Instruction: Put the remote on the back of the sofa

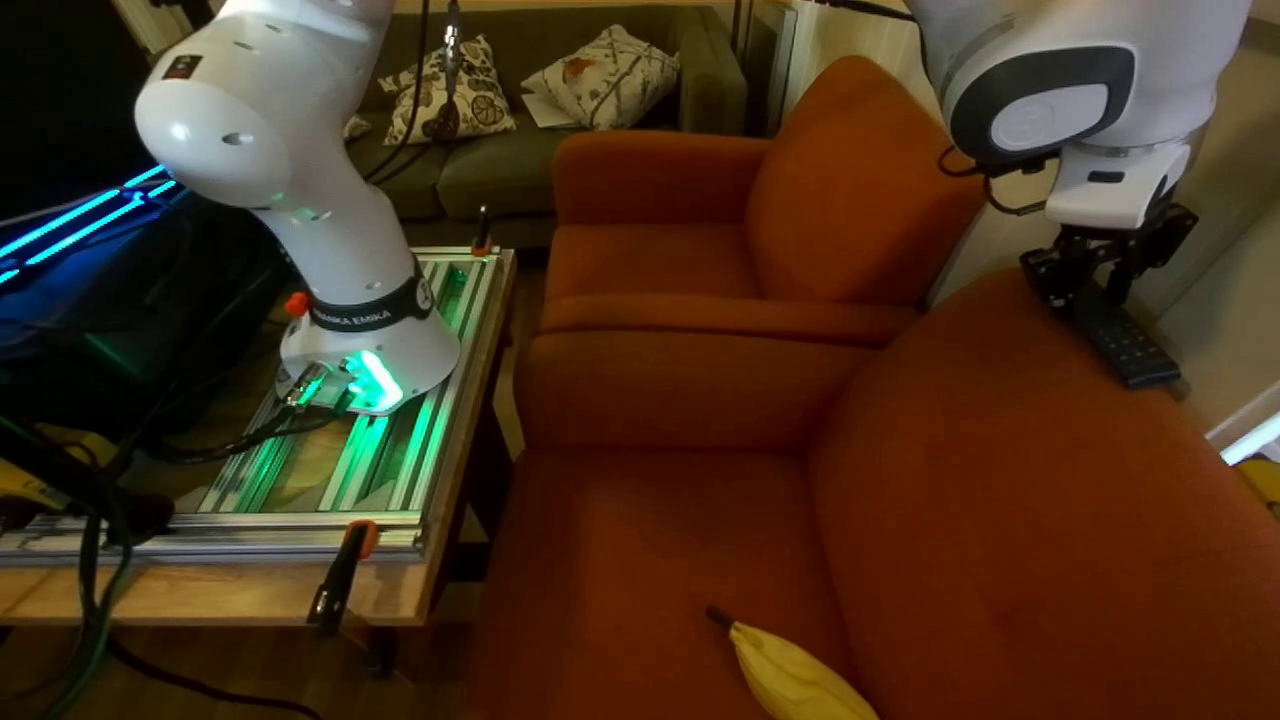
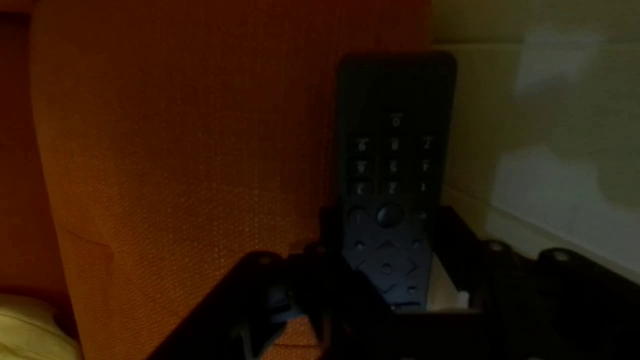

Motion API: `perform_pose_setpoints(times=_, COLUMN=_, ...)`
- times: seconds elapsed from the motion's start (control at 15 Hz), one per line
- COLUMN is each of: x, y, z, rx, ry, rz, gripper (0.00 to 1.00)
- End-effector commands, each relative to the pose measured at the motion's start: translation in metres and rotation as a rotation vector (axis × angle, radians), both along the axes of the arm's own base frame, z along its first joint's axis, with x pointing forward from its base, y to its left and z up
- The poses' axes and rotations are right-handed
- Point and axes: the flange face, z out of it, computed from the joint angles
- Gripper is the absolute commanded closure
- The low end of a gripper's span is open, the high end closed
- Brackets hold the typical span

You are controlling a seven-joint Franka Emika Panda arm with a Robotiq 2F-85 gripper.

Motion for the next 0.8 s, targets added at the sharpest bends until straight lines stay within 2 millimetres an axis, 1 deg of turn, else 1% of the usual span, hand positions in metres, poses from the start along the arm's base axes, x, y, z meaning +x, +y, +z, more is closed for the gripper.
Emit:
perform_pose_setpoints(times=0.0, x=0.0121, y=0.0019, z=0.0009, rx=-0.017, ry=-0.018, rz=-0.021, gripper=0.74)
perform_pose_setpoints(times=0.2, x=0.0136, y=0.0025, z=0.0016, rx=-0.019, ry=-0.024, rz=-0.022, gripper=0.74)
perform_pose_setpoints(times=0.33, x=0.0140, y=0.0025, z=0.0017, rx=-0.021, ry=-0.025, rz=-0.023, gripper=0.63)
perform_pose_setpoints(times=0.4, x=0.0140, y=0.0025, z=0.0017, rx=-0.022, ry=-0.025, rz=-0.023, gripper=0.33)
perform_pose_setpoints(times=0.47, x=0.0140, y=0.0024, z=0.0015, rx=-0.023, ry=-0.025, rz=-0.024, gripper=0.23)
perform_pose_setpoints(times=0.6, x=0.0144, y=0.0022, z=0.0024, rx=-0.026, ry=-0.026, rz=-0.023, gripper=0.11)
perform_pose_setpoints(times=0.67, x=0.0145, y=0.0024, z=0.0032, rx=-0.026, ry=-0.028, rz=-0.022, gripper=0.03)
perform_pose_setpoints(times=0.73, x=0.0143, y=0.0023, z=0.0035, rx=-0.023, ry=-0.025, rz=-0.018, gripper=0.01)
